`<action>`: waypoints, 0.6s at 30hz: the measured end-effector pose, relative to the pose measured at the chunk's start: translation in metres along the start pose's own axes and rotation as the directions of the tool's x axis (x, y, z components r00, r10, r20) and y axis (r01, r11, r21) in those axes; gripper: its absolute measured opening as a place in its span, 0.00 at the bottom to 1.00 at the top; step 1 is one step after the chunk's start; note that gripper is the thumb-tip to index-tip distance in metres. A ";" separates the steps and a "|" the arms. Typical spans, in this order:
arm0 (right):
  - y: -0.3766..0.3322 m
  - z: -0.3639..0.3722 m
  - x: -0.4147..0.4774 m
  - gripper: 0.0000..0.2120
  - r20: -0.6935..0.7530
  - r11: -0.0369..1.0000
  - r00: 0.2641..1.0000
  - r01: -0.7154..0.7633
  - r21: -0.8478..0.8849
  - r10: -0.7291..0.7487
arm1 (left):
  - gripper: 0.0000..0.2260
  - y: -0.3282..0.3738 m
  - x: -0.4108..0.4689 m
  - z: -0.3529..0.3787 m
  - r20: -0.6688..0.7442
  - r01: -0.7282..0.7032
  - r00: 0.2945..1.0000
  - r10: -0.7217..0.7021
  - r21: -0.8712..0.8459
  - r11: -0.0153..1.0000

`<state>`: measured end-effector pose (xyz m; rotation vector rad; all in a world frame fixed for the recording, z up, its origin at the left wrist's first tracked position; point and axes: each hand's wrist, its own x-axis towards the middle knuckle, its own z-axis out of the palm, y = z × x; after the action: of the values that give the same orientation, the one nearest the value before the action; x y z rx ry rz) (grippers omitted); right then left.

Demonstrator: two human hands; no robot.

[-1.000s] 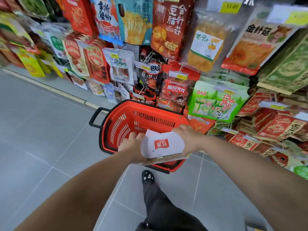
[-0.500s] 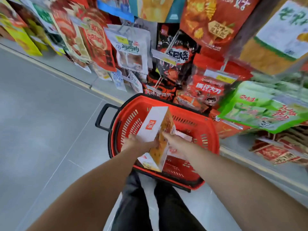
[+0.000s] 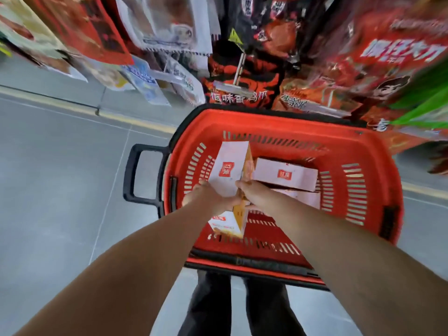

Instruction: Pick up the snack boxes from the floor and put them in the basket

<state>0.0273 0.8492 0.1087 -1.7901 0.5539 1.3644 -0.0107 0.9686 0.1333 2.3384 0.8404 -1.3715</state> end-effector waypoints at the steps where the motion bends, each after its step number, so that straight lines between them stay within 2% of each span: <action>1: 0.004 0.004 0.017 0.19 -0.003 1.000 1.000 0.000 0.011 0.000 | 0.62 0.000 0.015 0.007 0.013 -0.008 1.000 0.008 0.020 1.000; 5: 0.023 0.015 0.074 0.19 -0.006 1.000 1.000 0.016 0.016 -0.016 | 0.56 0.003 0.065 0.049 0.022 -0.041 0.999 0.043 -0.074 0.996; 9: 0.046 0.020 0.124 0.22 0.004 1.000 1.000 0.018 -0.001 -0.018 | 0.58 0.007 0.115 0.082 -0.013 -0.024 1.000 0.023 -0.086 0.996; 13: 0.075 0.022 0.167 0.22 -0.031 0.998 0.999 0.041 -0.038 -0.042 | 0.56 0.010 0.146 0.121 -0.028 -0.030 0.999 0.025 -0.195 0.980; 14: 0.084 0.023 0.181 0.23 -0.055 0.996 0.997 0.042 -0.075 -0.046 | 0.51 0.011 0.154 0.129 0.002 -0.063 0.998 0.064 -0.192 0.979; 16: 0.097 0.022 0.198 0.22 -0.098 0.989 0.995 0.020 -0.144 -0.034 | 0.32 0.019 0.163 0.139 0.093 -0.174 0.977 0.192 -0.177 0.969; 18: 0.099 0.019 0.196 0.19 -0.103 0.969 0.994 0.005 -0.245 -0.031 | 0.26 0.028 0.170 0.138 0.105 -0.205 0.968 0.227 -0.189 0.960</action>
<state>0.0057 0.8303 -0.1099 -2.0710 0.4384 1.3797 -0.0249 0.9302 -0.0834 2.1137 0.6208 -1.2811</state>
